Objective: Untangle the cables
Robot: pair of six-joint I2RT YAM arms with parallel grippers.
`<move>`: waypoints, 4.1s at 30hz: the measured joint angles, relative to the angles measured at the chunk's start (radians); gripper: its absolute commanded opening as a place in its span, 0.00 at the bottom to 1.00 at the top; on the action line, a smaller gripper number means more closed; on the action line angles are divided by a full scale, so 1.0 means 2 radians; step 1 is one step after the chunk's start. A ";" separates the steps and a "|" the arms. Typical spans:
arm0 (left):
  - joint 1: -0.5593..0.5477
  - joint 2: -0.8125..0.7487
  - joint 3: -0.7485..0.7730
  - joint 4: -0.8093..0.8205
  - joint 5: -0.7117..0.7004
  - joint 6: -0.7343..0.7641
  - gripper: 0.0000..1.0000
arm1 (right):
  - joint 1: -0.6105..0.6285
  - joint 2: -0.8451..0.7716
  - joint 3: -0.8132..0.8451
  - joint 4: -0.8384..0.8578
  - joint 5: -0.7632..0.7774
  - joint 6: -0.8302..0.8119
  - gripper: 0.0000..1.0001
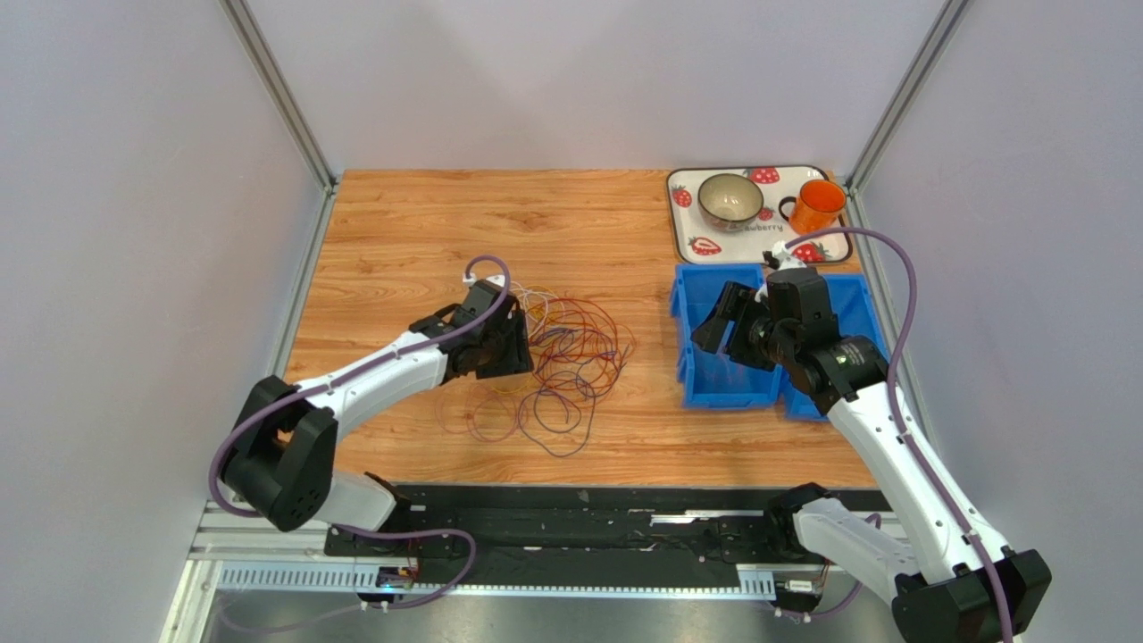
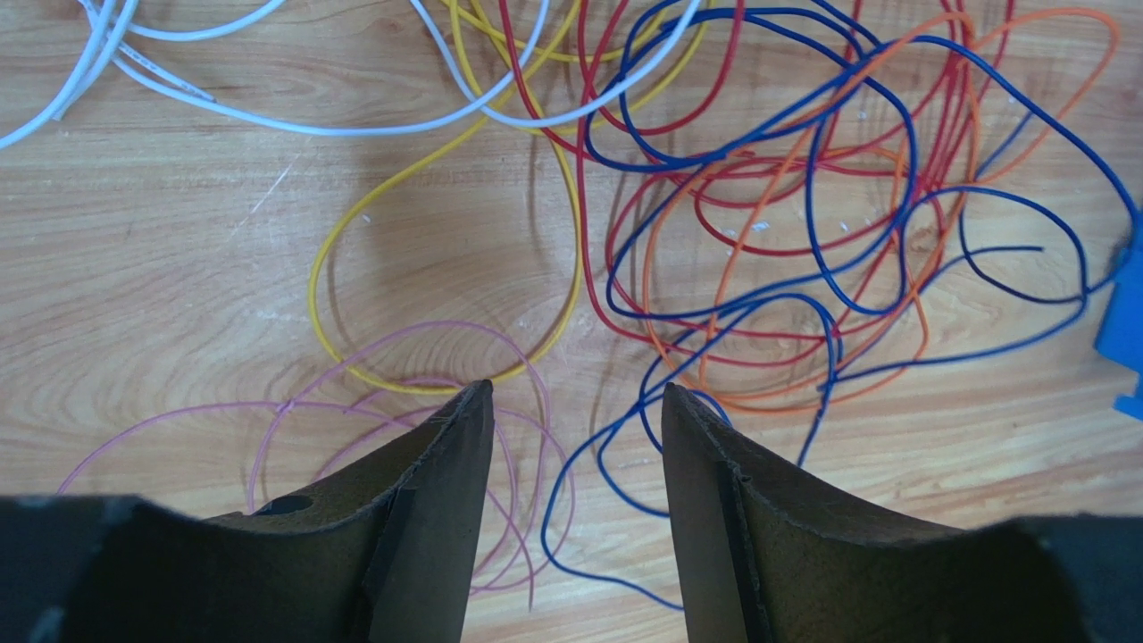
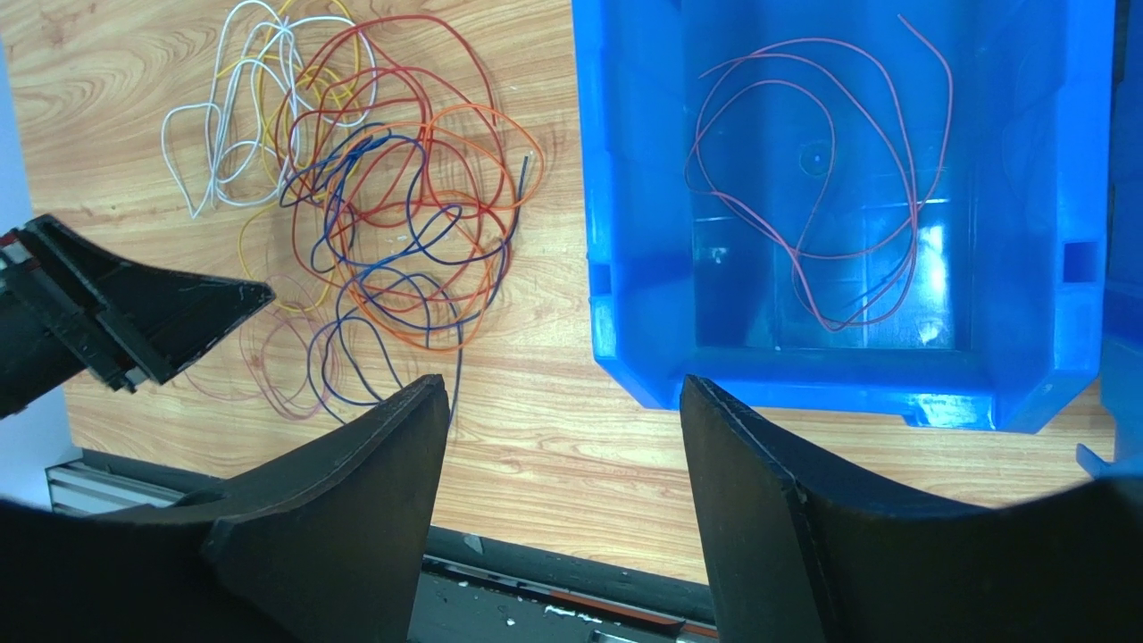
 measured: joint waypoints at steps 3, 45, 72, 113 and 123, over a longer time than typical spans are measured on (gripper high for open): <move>0.000 0.023 0.000 0.010 -0.003 -0.004 0.55 | 0.000 0.000 0.000 0.000 0.000 -0.004 0.68; -0.001 -0.055 0.112 -0.058 -0.046 0.014 0.00 | 0.000 -0.011 -0.008 0.000 -0.006 -0.029 0.66; -0.001 -0.081 0.544 -0.110 0.081 0.160 0.00 | 0.000 -0.093 -0.008 0.000 -0.038 -0.019 0.67; -0.010 0.064 0.128 -0.046 0.082 0.038 0.00 | 0.097 0.028 -0.078 0.076 -0.092 -0.024 0.69; -0.010 0.068 0.121 -0.046 0.070 0.043 0.00 | 0.107 0.138 -0.075 0.121 -0.085 -0.046 0.67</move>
